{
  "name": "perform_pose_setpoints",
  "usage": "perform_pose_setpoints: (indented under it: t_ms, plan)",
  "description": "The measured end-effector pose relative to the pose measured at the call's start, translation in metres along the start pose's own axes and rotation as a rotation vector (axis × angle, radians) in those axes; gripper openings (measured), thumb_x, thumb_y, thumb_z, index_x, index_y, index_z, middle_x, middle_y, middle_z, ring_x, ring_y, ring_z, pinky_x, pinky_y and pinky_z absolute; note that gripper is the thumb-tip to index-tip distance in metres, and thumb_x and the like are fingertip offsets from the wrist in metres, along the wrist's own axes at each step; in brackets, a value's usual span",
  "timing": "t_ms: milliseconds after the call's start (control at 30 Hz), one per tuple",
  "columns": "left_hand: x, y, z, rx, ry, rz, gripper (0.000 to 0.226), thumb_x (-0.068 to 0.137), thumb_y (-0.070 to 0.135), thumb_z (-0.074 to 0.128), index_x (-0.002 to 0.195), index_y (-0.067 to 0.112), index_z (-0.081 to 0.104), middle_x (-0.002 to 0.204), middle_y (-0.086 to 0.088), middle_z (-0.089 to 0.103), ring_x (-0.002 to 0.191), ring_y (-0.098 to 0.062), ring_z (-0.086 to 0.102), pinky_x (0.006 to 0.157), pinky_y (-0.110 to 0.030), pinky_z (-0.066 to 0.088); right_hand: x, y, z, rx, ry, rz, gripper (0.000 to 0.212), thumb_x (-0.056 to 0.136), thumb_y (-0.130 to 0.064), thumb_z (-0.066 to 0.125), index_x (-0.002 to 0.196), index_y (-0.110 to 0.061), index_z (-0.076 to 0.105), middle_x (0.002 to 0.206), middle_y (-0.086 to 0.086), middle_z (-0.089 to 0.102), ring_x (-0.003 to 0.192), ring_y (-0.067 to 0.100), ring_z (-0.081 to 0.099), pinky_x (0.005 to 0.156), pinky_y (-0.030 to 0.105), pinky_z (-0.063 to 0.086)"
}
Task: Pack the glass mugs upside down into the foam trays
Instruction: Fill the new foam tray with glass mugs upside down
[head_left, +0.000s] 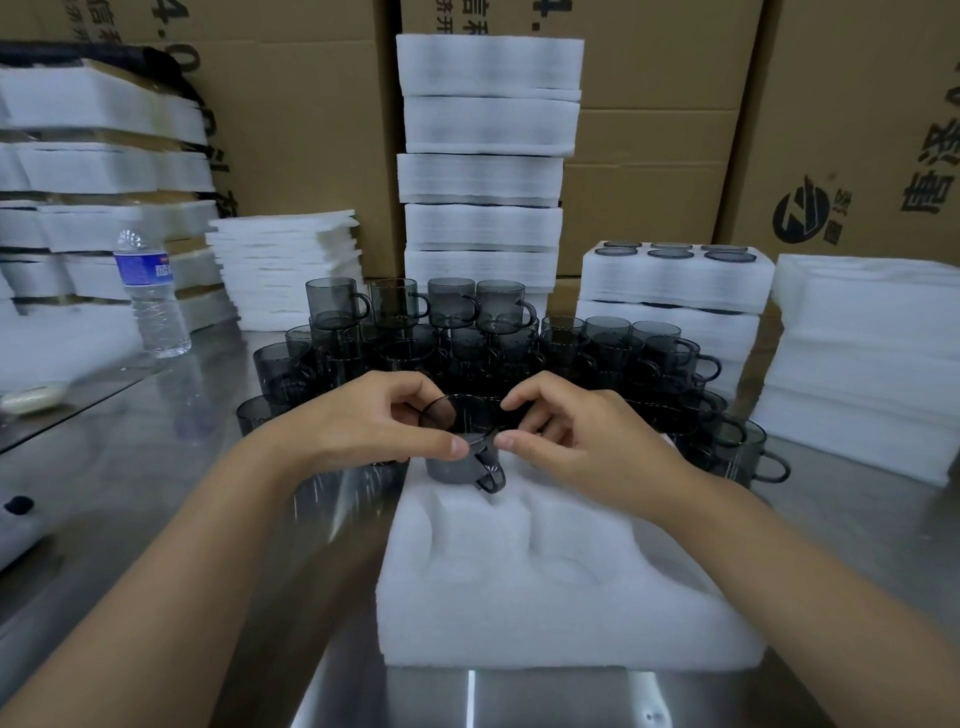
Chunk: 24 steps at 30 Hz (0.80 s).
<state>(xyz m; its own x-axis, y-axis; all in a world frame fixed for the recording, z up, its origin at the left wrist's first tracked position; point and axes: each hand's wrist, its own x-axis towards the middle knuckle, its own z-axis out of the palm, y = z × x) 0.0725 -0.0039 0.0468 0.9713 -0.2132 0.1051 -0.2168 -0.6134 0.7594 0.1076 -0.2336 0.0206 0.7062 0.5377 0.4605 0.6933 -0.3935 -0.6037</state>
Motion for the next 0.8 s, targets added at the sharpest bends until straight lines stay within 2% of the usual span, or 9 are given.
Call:
perform_pose_setpoints:
  t_ms: [100,167,267,333,533,667,800]
  plan:
    - [-0.002,0.005,0.003,0.023,0.019,0.03,0.059,0.053,0.067,0.068,0.107,0.043,0.058,0.103,0.016,0.067,0.096,0.003,0.063,0.075,-0.017,0.047,0.0,-0.002,0.0,-0.005,-0.004,0.005,0.016,0.085,-0.042,0.065,0.098,-0.037,0.058,0.078,-0.011,0.066,0.065,0.004,0.062,0.063,0.022,0.05]
    - [-0.002,0.012,0.009,0.011,0.082,0.07,0.049,0.067,0.072,0.065,0.107,0.045,0.059,0.102,0.021,0.067,0.096,0.009,0.061,0.074,-0.01,0.044,-0.001,-0.004,-0.001,-0.009,-0.005,0.016,0.012,0.087,-0.044,0.061,0.098,-0.039,0.056,0.08,-0.01,0.067,0.067,0.006,0.063,0.064,0.024,0.051]
    - [-0.001,0.02,0.021,0.039,0.167,0.133,0.032,0.078,0.062,0.053,0.105,0.046,0.061,0.103,0.028,0.065,0.099,0.013,0.057,0.077,-0.005,0.043,-0.002,-0.006,-0.002,-0.007,0.001,0.029,0.012,0.089,-0.043,0.057,0.099,-0.038,0.057,0.084,-0.007,0.067,0.07,0.009,0.065,0.07,0.032,0.053]
    - [-0.001,0.025,0.028,0.089,0.165,0.158,0.019,0.09,0.048,0.052,0.106,0.047,0.061,0.104,0.03,0.065,0.1,0.014,0.056,0.085,-0.011,0.043,-0.002,-0.007,-0.002,-0.007,0.01,0.029,0.013,0.09,-0.042,0.055,0.1,-0.035,0.059,0.083,-0.006,0.067,0.071,0.01,0.065,0.072,0.036,0.053]
    - [0.0,0.026,0.036,0.162,0.068,0.158,0.034,0.097,0.013,0.048,0.116,0.037,0.063,0.114,0.018,0.061,0.108,0.0,0.054,0.1,-0.033,0.042,-0.002,-0.009,-0.003,-0.019,0.043,0.034,0.008,0.093,-0.038,0.053,0.096,-0.034,0.059,0.079,-0.007,0.066,0.071,0.012,0.064,0.075,0.043,0.052]
    - [0.0,0.021,0.035,0.114,0.022,0.157,0.041,0.097,0.005,0.045,0.123,0.033,0.06,0.121,0.018,0.058,0.116,0.002,0.05,0.106,-0.033,0.038,-0.003,-0.011,-0.004,-0.03,0.046,0.034,0.01,0.094,-0.036,0.052,0.098,-0.03,0.06,0.078,-0.005,0.066,0.072,0.014,0.064,0.074,0.044,0.051]
    - [0.001,0.018,0.035,0.077,-0.03,0.13,0.044,0.097,0.005,0.043,0.129,0.034,0.054,0.127,0.019,0.056,0.121,0.004,0.046,0.108,-0.029,0.034,-0.003,-0.012,-0.005,-0.038,0.038,0.041,0.009,0.095,-0.037,0.05,0.096,-0.033,0.058,0.079,-0.006,0.067,0.072,0.012,0.064,0.074,0.041,0.051]
